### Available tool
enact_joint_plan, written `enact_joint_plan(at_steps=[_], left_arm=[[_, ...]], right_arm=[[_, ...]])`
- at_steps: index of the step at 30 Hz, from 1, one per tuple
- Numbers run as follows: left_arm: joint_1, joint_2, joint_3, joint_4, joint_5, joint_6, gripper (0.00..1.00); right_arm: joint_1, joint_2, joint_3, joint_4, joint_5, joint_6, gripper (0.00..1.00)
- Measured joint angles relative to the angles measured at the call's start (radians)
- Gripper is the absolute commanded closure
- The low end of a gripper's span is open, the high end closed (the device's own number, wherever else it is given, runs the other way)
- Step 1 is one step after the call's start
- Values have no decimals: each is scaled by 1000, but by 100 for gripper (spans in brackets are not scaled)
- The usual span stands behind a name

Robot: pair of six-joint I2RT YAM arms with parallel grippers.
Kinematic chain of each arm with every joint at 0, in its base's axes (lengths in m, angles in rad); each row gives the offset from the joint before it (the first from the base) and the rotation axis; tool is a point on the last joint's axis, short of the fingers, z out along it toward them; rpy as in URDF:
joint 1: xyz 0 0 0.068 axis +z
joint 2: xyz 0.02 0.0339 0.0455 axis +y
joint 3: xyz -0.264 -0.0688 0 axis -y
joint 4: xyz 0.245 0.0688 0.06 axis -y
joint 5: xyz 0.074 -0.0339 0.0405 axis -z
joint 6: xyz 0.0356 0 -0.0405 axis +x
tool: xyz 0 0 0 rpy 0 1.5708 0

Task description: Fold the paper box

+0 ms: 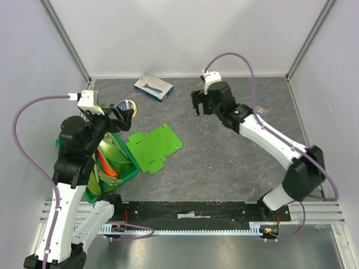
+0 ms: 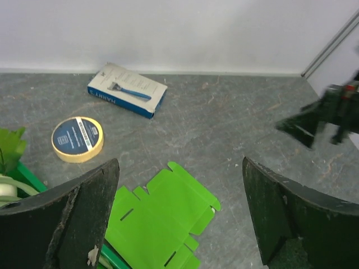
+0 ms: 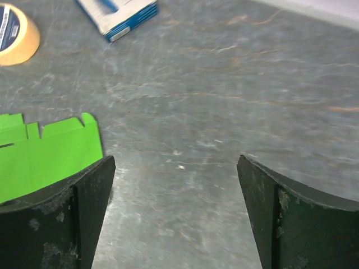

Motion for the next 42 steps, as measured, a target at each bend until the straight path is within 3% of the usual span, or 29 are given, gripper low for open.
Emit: enact_joint_plan(at_steps=[8,13,18,20,21,24,35,40,42], left_arm=[[0,-55,-56,-67,54,0,5],[0,-104,-82,-98,92,-2,5],[0,-132,-109,-114,135,-18,7],[0,-136,-120,-117,154,-29,7],[0,-137,-126,-117,163,-35,8],[0,-147,-136,-120,188,-52,9],[-1,-154,-140,-117,228,-81,11],[-1,-151,-142,-115,244,-95,12],[-1,-151,-142,-115,252,-98,12]], right_arm=[[1,322,65,134,-304,122,2],[-22,579,240,167,-602,222,3],[-72,761,287,181,-838,273,9],[-90,785,289,195,-905,288,12],[-98,785,288,191,-913,287,20],[-116,788,280,187,-956,280,29],[-97,740,68,309,-1139,302,39],[-86,740,6,410,-1184,371,50],[-84,741,-26,461,-1198,414,59]])
